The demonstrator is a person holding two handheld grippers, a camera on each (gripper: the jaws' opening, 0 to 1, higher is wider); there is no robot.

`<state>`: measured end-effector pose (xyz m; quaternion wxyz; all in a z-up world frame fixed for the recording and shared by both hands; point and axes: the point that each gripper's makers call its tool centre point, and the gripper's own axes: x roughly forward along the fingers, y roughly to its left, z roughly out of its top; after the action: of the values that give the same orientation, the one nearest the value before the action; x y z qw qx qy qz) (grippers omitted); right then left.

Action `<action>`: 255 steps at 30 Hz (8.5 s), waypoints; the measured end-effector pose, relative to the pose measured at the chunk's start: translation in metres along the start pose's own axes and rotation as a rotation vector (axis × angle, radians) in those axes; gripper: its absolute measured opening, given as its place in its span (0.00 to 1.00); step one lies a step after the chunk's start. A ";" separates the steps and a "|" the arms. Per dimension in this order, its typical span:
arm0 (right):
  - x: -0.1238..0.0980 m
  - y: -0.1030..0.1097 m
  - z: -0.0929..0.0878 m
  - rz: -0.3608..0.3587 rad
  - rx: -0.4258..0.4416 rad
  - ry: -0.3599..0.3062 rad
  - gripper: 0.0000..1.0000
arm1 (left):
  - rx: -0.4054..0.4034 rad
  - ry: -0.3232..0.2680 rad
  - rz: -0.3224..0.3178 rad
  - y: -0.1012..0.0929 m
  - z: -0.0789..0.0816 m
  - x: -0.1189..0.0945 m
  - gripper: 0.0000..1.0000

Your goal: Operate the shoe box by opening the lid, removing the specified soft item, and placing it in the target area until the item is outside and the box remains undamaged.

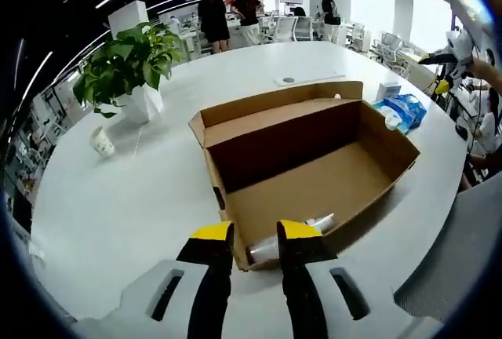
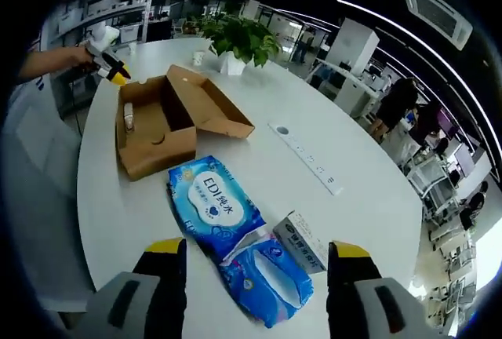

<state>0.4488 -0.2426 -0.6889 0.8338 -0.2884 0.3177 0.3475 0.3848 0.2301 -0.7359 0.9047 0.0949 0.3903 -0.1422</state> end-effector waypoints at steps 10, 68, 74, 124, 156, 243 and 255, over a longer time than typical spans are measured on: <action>-0.018 0.020 0.006 -0.040 0.092 -0.063 0.84 | 0.114 0.031 -0.073 -0.010 0.008 0.001 0.28; -0.085 0.163 0.000 -0.183 0.346 -0.293 0.95 | 0.566 0.293 -0.381 -0.039 0.000 0.042 0.50; -0.089 0.172 0.003 -0.177 0.356 -0.304 0.96 | 0.635 0.322 -0.412 -0.043 -0.006 0.048 0.49; -0.083 0.169 -0.014 -0.214 0.382 -0.235 0.91 | 0.904 0.477 -0.750 -0.075 -0.039 0.079 0.34; -0.080 0.170 -0.018 -0.213 0.379 -0.204 0.89 | 0.886 0.420 -0.693 -0.071 -0.024 0.089 0.33; -0.081 0.170 -0.014 -0.187 0.440 -0.248 0.86 | 0.500 0.337 -0.409 -0.049 -0.003 0.074 0.20; -0.079 0.178 -0.013 -0.152 0.427 -0.239 0.85 | 0.537 0.248 -0.394 -0.063 0.015 0.051 0.20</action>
<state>0.2649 -0.1779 -0.6853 0.9312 -0.0857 0.2604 0.2404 0.4073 0.1572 -0.7669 0.7483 0.2691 0.4568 -0.3987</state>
